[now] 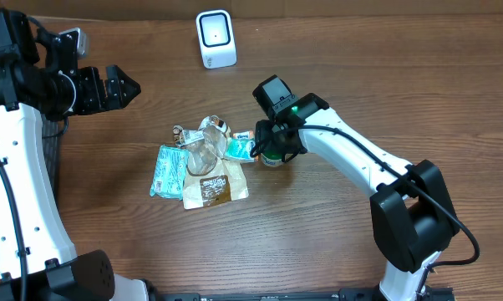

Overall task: Scan the item barcode
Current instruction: 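Lower the right gripper around the green-lidded jar and close, then lift the jar with the right gripper and move it toward the scanner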

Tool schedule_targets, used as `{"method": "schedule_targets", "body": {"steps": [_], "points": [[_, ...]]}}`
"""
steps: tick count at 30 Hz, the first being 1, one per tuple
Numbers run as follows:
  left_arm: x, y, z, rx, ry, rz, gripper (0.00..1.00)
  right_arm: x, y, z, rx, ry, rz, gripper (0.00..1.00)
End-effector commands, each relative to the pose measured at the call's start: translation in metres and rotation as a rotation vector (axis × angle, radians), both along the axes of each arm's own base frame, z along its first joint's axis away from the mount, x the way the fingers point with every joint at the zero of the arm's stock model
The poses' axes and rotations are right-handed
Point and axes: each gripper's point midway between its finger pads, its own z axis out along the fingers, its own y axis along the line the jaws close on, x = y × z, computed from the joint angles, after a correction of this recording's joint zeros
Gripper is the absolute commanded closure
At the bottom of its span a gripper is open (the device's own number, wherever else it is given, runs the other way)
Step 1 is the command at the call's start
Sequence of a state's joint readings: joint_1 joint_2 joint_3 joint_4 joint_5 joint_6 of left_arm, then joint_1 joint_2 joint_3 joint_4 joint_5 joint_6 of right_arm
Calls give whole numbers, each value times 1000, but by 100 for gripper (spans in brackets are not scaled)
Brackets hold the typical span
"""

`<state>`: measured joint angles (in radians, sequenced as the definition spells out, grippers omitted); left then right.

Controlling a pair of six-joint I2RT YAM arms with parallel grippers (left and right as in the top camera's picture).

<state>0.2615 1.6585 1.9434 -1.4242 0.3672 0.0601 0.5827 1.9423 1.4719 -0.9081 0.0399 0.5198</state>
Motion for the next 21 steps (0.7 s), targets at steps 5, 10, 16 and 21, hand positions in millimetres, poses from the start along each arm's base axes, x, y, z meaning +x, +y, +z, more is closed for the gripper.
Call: {"method": "schedule_targets", "body": {"steps": [5,10,16,21], "points": [[-1,-5,6,2,-25,-32,0,7,2,5,-27,-38,81,46],[-1,-5,6,2,-25,-32,0,5,1,7,-49,-40,161,46],[-1,-5,6,2,-25,-32,1,7,-6,24,-98,-56,340,47],[-1,-5,6,2,-24,-32,0,8,-22,32,-157,-67,542,47]]}}
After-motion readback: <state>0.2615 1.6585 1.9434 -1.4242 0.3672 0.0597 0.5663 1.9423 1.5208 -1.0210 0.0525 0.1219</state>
